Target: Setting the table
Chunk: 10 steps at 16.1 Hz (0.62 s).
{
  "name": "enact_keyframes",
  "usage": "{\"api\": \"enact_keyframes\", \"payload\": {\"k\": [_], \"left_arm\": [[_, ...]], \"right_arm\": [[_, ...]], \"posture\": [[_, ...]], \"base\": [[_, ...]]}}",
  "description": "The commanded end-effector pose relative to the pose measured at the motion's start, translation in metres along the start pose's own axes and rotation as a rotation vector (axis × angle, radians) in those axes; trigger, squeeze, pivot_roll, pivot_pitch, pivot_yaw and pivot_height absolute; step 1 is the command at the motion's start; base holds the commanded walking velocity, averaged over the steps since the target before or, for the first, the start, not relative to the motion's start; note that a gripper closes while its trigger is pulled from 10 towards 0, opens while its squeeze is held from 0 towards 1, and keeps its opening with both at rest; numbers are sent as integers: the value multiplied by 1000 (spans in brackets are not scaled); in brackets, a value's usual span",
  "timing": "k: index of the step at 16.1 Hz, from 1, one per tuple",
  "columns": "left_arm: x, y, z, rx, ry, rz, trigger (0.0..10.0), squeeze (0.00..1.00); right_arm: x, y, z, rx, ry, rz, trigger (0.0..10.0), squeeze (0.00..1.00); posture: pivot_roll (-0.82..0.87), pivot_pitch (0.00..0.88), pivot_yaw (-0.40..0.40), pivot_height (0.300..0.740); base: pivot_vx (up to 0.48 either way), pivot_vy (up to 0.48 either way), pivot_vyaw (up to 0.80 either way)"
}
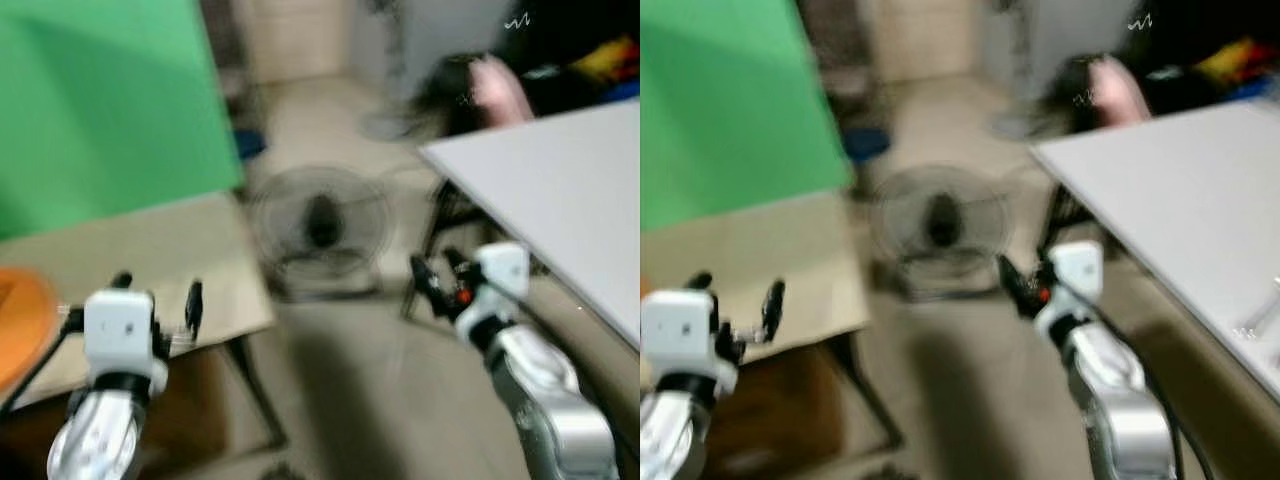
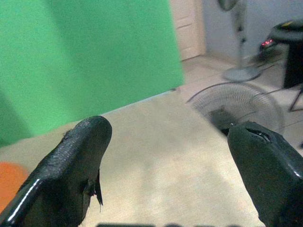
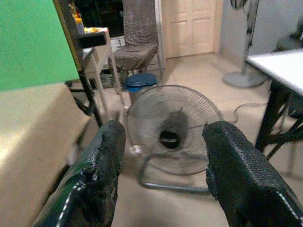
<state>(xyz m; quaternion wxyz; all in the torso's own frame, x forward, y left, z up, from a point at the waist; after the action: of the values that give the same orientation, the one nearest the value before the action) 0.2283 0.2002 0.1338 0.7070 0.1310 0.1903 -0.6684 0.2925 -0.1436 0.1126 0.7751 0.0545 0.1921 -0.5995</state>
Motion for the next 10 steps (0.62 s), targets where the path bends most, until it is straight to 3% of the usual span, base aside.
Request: {"api": "enact_keyframes", "payload": {"k": [1,10], "left_arm": [[-2,3,5,19,11,-1,10000,0],[-6,4,5,13,19,1,10000,0]], "right_arm": [[-3,1,-1,-8,33,6,10000,0],[-13,2,-5,-38,88,44,10000,0]], "posture": [[-26,0,61,740],[-13,0,55,740]], "base": [[0,360,0],[0,358,0]]}}
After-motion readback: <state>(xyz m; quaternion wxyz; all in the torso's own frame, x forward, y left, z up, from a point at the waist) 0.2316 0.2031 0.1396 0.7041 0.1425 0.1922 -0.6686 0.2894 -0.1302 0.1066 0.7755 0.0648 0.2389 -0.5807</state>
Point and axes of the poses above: a point about 5 cm out from each wrist's last joint towards the gripper, its own y axis pointing out of the wrist towards the gripper, its own z axis along the axis of the wrist's last joint, x = y × z, the point moved 5 cm from there along y, pointing out of the wrist towards the gripper, and after that the axes turned 15 degrees about y, right-handed, at the moved point
